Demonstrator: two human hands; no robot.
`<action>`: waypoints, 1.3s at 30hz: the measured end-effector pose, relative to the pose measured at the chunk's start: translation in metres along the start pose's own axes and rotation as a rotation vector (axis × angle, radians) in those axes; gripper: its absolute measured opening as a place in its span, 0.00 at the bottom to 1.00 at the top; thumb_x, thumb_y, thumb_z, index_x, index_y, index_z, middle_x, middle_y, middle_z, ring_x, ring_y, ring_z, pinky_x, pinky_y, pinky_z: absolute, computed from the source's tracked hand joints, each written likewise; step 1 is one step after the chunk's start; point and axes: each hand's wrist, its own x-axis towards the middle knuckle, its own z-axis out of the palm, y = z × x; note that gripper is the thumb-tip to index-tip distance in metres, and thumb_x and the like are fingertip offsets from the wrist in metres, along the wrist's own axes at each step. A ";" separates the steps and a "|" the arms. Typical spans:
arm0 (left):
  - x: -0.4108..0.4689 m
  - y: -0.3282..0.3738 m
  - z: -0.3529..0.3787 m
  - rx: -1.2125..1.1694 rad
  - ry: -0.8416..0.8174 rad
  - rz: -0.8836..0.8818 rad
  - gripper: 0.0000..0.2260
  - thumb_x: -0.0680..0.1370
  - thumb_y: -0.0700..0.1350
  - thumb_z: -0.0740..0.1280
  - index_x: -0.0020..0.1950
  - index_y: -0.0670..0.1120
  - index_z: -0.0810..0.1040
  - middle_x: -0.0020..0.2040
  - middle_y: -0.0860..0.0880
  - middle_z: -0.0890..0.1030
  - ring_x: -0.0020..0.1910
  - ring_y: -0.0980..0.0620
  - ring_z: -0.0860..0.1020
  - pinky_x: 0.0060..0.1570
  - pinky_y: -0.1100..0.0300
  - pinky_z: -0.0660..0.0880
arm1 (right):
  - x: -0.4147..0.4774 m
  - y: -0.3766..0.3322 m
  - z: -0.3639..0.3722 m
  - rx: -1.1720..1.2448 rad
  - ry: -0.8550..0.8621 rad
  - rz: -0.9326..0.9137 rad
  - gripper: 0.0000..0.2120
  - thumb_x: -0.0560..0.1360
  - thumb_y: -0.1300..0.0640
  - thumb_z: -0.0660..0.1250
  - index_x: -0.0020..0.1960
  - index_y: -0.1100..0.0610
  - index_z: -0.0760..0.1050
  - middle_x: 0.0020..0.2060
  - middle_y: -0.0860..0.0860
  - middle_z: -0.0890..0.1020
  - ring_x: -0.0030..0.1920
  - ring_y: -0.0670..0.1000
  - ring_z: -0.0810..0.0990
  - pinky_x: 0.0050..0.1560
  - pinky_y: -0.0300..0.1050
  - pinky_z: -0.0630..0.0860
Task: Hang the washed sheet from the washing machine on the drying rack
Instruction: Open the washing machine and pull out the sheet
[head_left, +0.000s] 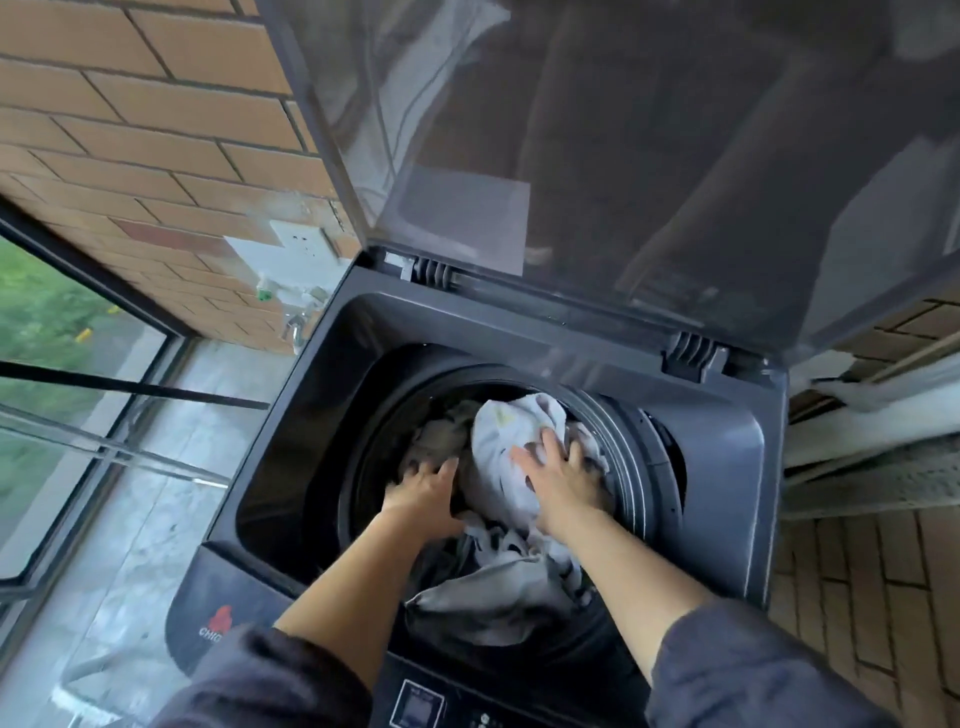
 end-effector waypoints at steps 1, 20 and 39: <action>0.004 -0.001 0.003 -0.012 -0.014 -0.009 0.42 0.71 0.57 0.69 0.77 0.50 0.47 0.75 0.43 0.57 0.72 0.41 0.58 0.66 0.44 0.62 | 0.005 0.000 0.001 0.001 0.040 0.010 0.37 0.70 0.64 0.69 0.72 0.45 0.56 0.72 0.53 0.51 0.70 0.63 0.54 0.62 0.60 0.69; -0.100 -0.005 -0.050 -0.405 0.161 0.317 0.45 0.69 0.51 0.71 0.78 0.50 0.46 0.76 0.49 0.54 0.75 0.51 0.55 0.72 0.57 0.57 | -0.133 -0.020 -0.114 0.207 0.386 -0.169 0.05 0.72 0.56 0.66 0.45 0.52 0.70 0.44 0.45 0.71 0.50 0.52 0.74 0.40 0.44 0.66; -0.245 0.030 -0.207 -1.081 0.735 0.618 0.14 0.68 0.45 0.64 0.51 0.58 0.77 0.49 0.60 0.80 0.50 0.62 0.78 0.46 0.68 0.74 | -0.278 -0.021 -0.290 0.956 0.608 -0.669 0.29 0.66 0.59 0.76 0.64 0.49 0.69 0.59 0.43 0.75 0.62 0.44 0.74 0.62 0.43 0.72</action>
